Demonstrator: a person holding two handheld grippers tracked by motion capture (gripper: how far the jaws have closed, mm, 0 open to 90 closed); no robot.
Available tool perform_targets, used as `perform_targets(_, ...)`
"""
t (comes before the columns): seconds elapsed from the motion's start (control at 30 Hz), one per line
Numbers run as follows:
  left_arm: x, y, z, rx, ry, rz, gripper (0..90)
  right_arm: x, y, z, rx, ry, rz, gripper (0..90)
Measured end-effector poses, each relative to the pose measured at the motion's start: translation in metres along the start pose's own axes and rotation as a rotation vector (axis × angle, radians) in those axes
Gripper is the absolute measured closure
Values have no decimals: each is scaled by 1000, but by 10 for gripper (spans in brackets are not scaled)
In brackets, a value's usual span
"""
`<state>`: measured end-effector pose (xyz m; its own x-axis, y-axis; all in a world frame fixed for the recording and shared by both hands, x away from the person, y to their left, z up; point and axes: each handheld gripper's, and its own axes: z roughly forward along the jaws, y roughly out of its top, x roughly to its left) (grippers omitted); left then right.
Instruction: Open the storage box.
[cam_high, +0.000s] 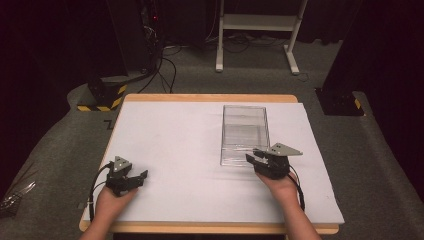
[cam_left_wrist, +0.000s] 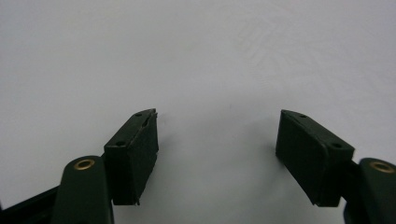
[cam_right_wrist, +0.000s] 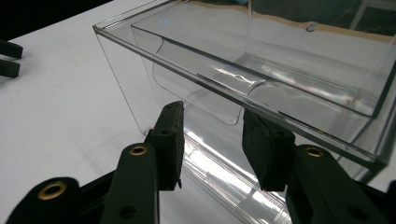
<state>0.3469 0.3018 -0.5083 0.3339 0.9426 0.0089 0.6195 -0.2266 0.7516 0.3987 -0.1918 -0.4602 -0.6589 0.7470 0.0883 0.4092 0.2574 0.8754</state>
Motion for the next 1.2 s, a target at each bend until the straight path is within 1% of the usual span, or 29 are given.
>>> perform_targets(0.1, 0, 0, 0, 0, 0, 0, 300, -2, -1, 1, -19, 19, 24, 663)
perform_targets(0.17, 0, 0, 0, 0, 0, 1, 300, -5, -2, 1, -36, 33, 25, 679)
perform_targets(0.2, 0, 0, 0, 0, 1, 1, 300, -6, -2, 1, -39, 42, 27, 704)
perform_targets(0.23, 0, 0, 0, 0, 0, 0, 300, -7, -2, 0, -45, 56, 27, 728)
perform_targets(0.33, 0, 0, 0, 0, 0, 0, 300, -9, -2, -1, -41, 62, 8, 754)
perform_targets(0.43, 0, 0, 0, 0, 0, 0, 300, -11, -2, -3, -36, 68, -1, 781)
perform_targets(0.53, 0, 0, 0, 0, 0, 0, 300, -13, -1, -6, -34, 53, -21, 800)
perform_targets(0.63, 0, 0, 0, 0, 0, 0, 300, -17, -1, -8, -41, 39, -9, 820)
perform_targets(0.67, 0, 0, 0, 0, 1, 0, 300, -19, -1, -10, -54, 25, -6, 840)
perform_targets(0.73, 0, 0, 0, 1, 1, -1, 300, -24, 0, -13, -61, -5, 20, 869)
perform_targets(0.77, 0, 0, 0, 0, 0, 0, 300, -27, 0, -15, -67, -15, 21, 889)
perform_targets(0.8, 0, 0, 0, 0, 0, 0, 300, -28, 0, -16, -61, -28, 14, 894)
perform_targets(0.83, 0, 0, 0, 0, -1, -1, 300, -28, 0, -16, -52, -41, 7, 881)
perform_targets(0.87, 0, 0, 0, 0, 0, -1, 300, -29, 0, -15, -53, -35, 11, 867)
perform_targets(0.93, 0, 0, 0, 0, 0, 0, 300, -32, -1, -15, -62, -17, 36, 834)
perform_targets(0.97, 0, 0, 0, 0, 0, 0, 300, -33, -2, -16, -66, -9, 44, 802)
perform_targets(1.0, 0, 0, 0, 0, 0, -1, 300, -34, -3, -16, -68, 2, 46, 791)
perform_targets(1.03, 0, 0, 0, 0, 0, -1, 300, -33, -3, -16, -62, 3, 45, 777)
perform_targets(1.07, 0, 0, 0, 0, 0, 0, 300, -31, -3, -16, -60, 5, 32, 761)
perform_targets(1.2, 0, 0, 0, 0, 0, 0, 300, -24, -2, -14, -60, 35, 21, 669)
